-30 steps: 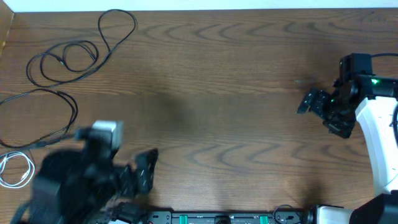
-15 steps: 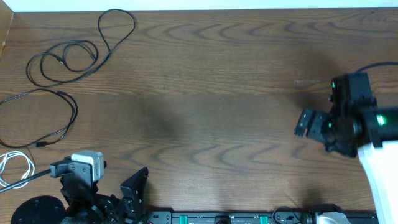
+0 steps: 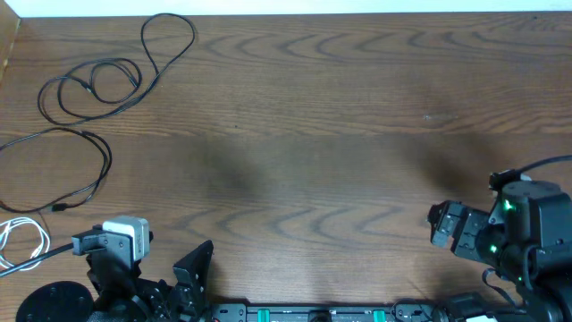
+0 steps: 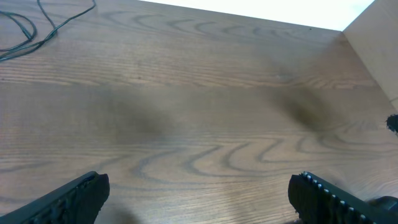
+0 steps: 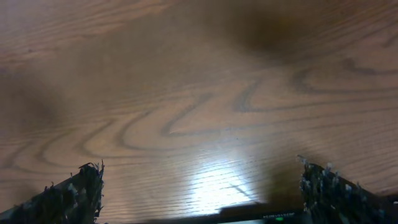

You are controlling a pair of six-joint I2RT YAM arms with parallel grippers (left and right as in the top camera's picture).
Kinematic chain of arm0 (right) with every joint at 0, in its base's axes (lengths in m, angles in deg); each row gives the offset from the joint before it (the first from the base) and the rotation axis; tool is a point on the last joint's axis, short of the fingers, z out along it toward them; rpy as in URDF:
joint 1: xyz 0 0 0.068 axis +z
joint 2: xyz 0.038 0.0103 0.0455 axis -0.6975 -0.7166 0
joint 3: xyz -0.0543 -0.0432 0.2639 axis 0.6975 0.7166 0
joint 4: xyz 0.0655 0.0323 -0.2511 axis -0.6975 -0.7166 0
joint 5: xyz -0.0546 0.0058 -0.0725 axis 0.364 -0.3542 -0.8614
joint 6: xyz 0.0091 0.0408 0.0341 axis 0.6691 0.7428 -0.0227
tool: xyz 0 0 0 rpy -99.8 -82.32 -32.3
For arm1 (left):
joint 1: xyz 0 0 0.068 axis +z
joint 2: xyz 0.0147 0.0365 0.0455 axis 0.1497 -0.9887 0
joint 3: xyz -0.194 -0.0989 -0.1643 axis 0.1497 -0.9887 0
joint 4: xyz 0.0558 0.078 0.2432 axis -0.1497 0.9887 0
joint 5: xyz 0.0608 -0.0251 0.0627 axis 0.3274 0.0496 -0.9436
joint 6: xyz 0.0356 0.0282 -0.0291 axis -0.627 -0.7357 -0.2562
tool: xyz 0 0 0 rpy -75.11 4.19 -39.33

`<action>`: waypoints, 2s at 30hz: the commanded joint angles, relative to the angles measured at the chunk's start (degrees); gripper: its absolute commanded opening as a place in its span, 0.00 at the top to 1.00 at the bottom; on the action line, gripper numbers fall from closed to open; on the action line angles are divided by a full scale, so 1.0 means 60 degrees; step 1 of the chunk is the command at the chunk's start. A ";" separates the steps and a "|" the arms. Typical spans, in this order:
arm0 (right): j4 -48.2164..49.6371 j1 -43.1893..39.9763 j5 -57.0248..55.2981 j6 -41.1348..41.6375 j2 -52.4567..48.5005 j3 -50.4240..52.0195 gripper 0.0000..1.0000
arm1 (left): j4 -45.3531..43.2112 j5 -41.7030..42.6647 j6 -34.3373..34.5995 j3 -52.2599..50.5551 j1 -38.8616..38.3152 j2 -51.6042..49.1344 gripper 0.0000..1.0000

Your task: Untangle cables

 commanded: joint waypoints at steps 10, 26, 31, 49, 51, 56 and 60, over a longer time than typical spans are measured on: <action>0.0040 0.0058 -0.0605 -0.0146 0.0087 0.0113 0.01 | 0.0011 -0.0157 0.0051 -0.0066 -0.0015 -0.0004 0.03; 0.5697 -0.2688 0.2335 -0.3748 0.2809 0.5268 0.01 | 0.0015 -0.0157 0.0051 -0.0066 -0.0015 -0.0004 0.03; 0.7552 -0.2940 0.2590 -0.3861 0.4408 0.7034 0.01 | 0.0011 -0.0157 0.0051 -0.0066 -0.0015 -0.0004 0.03; 1.0681 -0.2204 0.2634 -0.4007 0.6539 0.9839 0.01 | 0.0011 -0.0157 0.0051 -0.0066 -0.0015 -0.0004 0.03; 1.0856 -0.2178 0.2634 -0.4003 0.6557 1.0029 0.01 | 0.0011 -0.0157 0.0051 -0.0066 -0.0015 -0.0004 0.03; 1.1307 -0.2167 0.2637 -0.4000 0.6743 1.0477 0.01 | 0.0011 -0.0157 0.0051 -0.0066 -0.0015 -0.0004 0.03; 1.1544 -0.2153 0.2557 -0.4003 0.7027 1.0637 0.01 | 0.0011 -0.0157 0.0047 -0.0066 -0.0015 -0.0004 0.03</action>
